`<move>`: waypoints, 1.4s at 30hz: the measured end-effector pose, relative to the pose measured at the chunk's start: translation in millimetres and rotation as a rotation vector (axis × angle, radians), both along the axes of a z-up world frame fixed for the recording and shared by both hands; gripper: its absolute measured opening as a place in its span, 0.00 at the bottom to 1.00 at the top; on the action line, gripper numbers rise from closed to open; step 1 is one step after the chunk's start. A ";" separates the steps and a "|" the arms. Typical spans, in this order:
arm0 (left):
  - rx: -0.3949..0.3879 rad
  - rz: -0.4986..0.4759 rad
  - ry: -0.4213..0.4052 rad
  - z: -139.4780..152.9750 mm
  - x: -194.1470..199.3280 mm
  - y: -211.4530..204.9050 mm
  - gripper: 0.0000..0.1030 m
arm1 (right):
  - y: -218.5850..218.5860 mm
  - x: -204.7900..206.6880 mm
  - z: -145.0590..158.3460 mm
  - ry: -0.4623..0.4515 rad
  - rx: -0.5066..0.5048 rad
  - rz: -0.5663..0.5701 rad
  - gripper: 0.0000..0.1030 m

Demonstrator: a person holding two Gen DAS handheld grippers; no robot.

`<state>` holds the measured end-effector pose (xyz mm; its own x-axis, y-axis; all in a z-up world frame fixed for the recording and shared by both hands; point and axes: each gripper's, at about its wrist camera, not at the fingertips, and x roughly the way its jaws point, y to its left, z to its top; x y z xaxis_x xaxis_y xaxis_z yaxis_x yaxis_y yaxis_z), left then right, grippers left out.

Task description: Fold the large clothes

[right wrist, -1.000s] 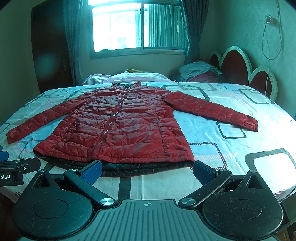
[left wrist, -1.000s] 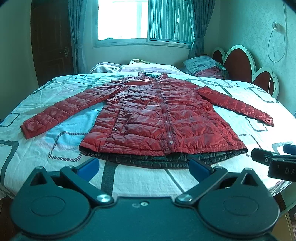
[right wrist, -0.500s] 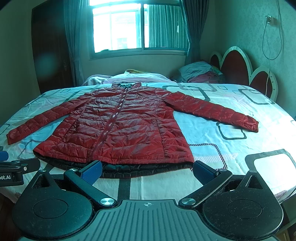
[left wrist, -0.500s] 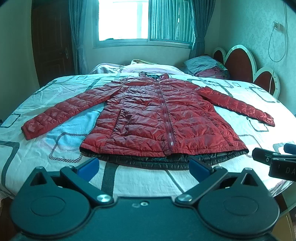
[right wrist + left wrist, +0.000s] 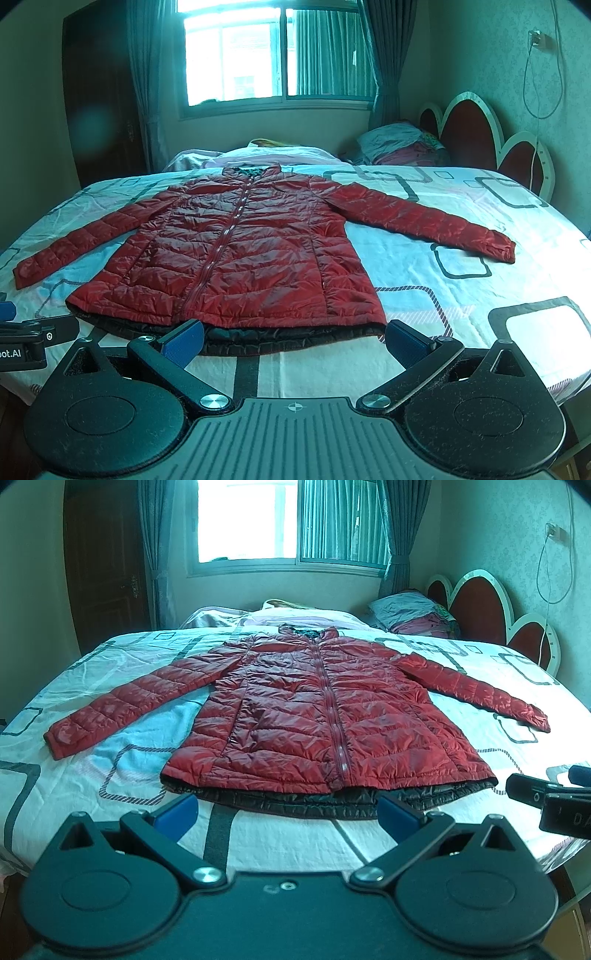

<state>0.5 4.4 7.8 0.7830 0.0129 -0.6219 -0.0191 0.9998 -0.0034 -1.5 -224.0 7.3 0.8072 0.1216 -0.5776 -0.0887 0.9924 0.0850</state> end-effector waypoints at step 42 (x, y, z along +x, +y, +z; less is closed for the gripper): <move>-0.041 -0.030 0.014 -3.4 43.7 -1.1 1.00 | -24.8 35.7 -14.0 0.051 0.099 -0.067 1.00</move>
